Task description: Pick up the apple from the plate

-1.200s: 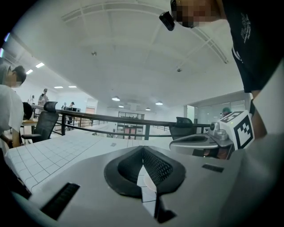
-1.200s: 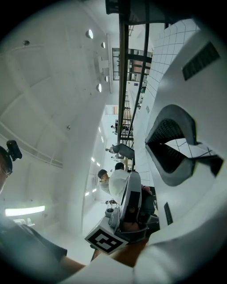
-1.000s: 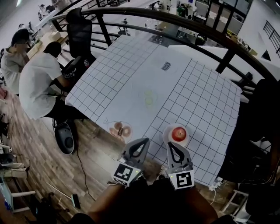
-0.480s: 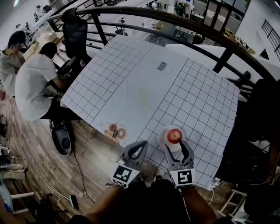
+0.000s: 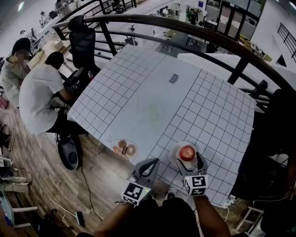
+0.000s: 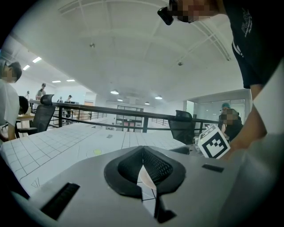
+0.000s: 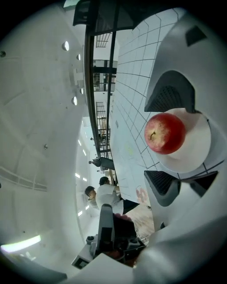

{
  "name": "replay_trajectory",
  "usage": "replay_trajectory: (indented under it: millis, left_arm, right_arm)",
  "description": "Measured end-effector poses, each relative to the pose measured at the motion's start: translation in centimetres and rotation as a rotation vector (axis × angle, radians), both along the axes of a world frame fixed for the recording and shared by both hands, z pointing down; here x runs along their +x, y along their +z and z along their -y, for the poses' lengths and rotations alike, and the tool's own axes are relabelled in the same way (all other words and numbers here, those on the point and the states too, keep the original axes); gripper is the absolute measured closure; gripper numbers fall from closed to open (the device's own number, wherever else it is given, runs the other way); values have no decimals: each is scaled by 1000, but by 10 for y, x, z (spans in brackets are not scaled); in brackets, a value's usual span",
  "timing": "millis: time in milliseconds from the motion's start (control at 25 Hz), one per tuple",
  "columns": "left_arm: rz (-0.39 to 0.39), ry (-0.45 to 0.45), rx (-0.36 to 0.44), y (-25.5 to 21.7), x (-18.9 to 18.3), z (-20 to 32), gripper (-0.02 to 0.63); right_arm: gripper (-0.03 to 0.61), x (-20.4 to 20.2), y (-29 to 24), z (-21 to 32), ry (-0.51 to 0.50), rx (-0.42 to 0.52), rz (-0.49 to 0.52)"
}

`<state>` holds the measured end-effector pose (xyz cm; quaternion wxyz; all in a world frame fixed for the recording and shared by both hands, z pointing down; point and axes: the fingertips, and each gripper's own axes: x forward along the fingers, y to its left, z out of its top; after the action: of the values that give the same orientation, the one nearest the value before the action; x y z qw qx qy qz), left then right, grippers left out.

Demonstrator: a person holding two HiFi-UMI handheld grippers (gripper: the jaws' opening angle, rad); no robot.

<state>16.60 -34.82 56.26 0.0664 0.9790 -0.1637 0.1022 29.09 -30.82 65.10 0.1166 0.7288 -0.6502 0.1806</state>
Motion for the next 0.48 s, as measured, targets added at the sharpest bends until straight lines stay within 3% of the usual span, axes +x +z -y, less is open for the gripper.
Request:
replay_trajectory:
  millis: [480]
  left_arm:
    - [36,-62,-2,8,-15,16,592]
  right_arm:
    - [166,13,57,18,3,-150,-17]
